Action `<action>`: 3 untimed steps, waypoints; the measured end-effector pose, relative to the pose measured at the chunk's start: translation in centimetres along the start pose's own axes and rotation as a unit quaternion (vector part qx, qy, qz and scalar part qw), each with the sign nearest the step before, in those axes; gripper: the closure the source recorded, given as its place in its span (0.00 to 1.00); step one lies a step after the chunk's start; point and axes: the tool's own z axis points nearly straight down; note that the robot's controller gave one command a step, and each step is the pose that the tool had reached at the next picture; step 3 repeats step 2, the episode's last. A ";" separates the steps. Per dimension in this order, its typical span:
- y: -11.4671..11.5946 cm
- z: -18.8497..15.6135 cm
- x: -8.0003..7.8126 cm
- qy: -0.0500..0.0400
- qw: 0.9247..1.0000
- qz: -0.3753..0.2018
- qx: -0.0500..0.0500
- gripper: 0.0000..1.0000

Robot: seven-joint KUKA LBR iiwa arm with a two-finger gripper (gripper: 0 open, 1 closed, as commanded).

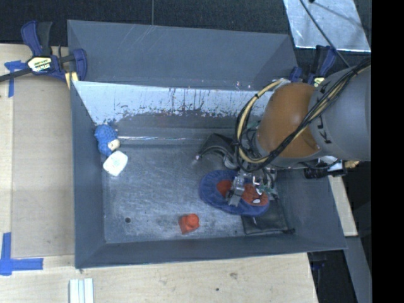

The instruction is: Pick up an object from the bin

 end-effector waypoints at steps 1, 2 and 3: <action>-1.3 -3.3 -1.8 0.019 0.987 -0.162 -0.002 0.00; -1.4 0.7 0.7 0.017 0.993 -0.114 -0.003 0.00; -1.4 0.7 0.7 0.017 0.993 -0.114 -0.003 0.00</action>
Offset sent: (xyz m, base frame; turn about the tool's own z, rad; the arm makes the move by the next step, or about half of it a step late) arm 0.0098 -0.0150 0.0325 -0.3279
